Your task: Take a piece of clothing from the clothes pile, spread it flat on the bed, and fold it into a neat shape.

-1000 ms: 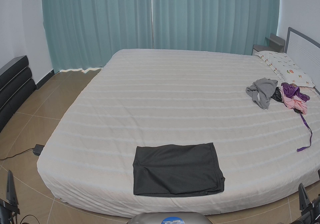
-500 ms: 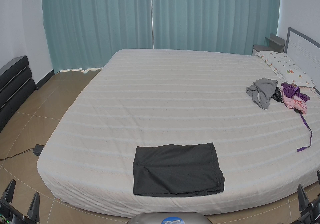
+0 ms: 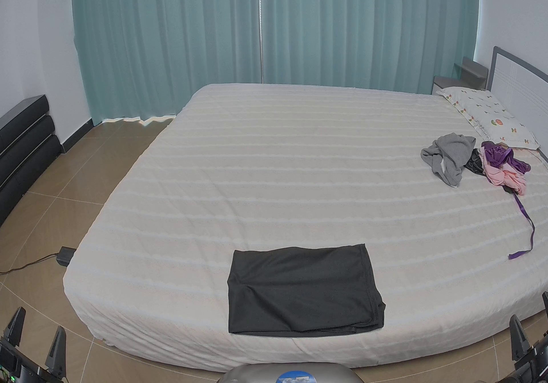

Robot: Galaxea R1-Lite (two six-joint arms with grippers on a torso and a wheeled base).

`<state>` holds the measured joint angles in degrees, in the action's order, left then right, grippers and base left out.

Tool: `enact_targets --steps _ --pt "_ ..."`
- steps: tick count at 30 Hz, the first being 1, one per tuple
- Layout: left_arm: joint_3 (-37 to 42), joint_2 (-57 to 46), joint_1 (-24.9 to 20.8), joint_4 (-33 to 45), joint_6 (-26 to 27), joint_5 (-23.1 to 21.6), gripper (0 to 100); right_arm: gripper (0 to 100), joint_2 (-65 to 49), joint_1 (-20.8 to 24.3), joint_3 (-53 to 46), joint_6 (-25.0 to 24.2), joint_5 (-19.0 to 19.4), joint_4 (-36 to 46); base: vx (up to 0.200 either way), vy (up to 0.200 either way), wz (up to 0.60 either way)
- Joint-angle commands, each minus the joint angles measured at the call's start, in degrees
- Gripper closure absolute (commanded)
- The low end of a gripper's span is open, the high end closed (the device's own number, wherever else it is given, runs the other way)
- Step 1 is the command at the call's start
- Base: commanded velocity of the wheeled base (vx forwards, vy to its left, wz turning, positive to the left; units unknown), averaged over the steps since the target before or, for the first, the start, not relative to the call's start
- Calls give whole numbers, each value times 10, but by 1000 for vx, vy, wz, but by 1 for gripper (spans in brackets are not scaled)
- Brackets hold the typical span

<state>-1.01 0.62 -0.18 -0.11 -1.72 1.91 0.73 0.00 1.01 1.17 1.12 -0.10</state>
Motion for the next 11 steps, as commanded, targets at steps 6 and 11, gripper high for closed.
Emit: enact_targets --steps 6,11 --pt "10 -2 0 0 9 -2 0 0 -7 0 -10 -3 0 -1 0 0 0" --pt "10 -2 0 0 10 -2 0 0 -7 0 -10 -5 0 -1 0 0 0"
